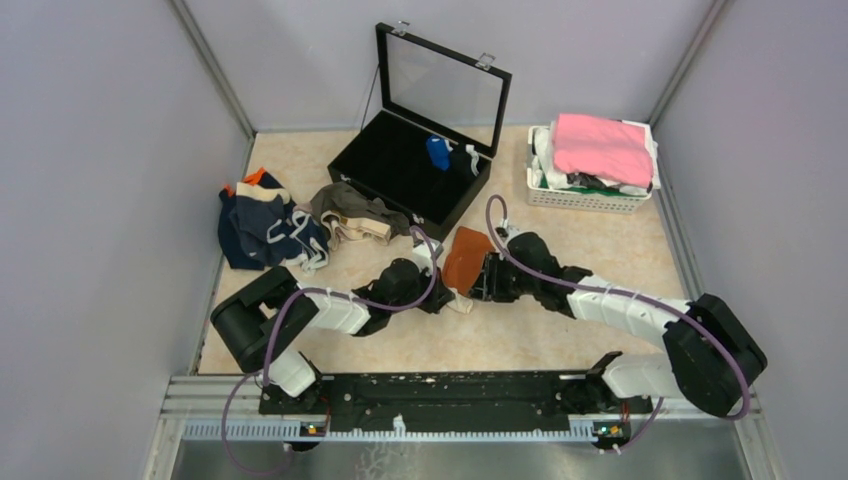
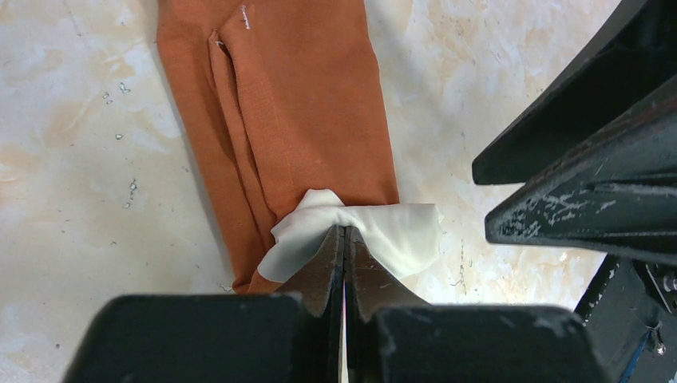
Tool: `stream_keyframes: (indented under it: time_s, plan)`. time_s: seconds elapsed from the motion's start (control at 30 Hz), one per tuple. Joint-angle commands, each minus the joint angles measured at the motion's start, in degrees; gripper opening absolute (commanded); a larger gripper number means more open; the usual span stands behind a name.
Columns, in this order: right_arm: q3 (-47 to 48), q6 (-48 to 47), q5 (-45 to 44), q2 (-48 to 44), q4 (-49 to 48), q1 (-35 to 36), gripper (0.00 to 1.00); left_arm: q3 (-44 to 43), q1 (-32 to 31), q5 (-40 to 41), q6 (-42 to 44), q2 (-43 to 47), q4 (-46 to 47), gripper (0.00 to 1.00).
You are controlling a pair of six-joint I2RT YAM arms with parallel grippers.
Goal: Roll the underwear
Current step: Roll the underwear to the center of the board.
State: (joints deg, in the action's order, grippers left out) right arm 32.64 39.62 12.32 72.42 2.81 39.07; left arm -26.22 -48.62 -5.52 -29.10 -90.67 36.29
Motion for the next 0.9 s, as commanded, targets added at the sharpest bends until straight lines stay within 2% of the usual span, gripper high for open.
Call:
stream_keyframes:
  time_s: [0.0,0.27,0.63,0.87]
  plan:
    - [0.8,2.2,-2.6,1.9,-1.0,2.2,0.39,0.6,0.7,1.4,1.2,-3.0,-8.3,0.00]
    - [3.4,2.9,-5.0,6.3,-0.5,4.7,0.39,0.1,0.7,0.8,1.3,-3.6,-8.2,0.00]
    - [4.4,3.5,-5.2,7.7,-1.5,5.3,0.38,-0.1,0.7,0.3,1.3,-4.2,-7.9,0.00]
    - [6.0,2.8,-5.7,10.5,-0.9,5.5,0.33,-0.1,0.7,0.0,1.3,-4.3,-7.8,0.00]
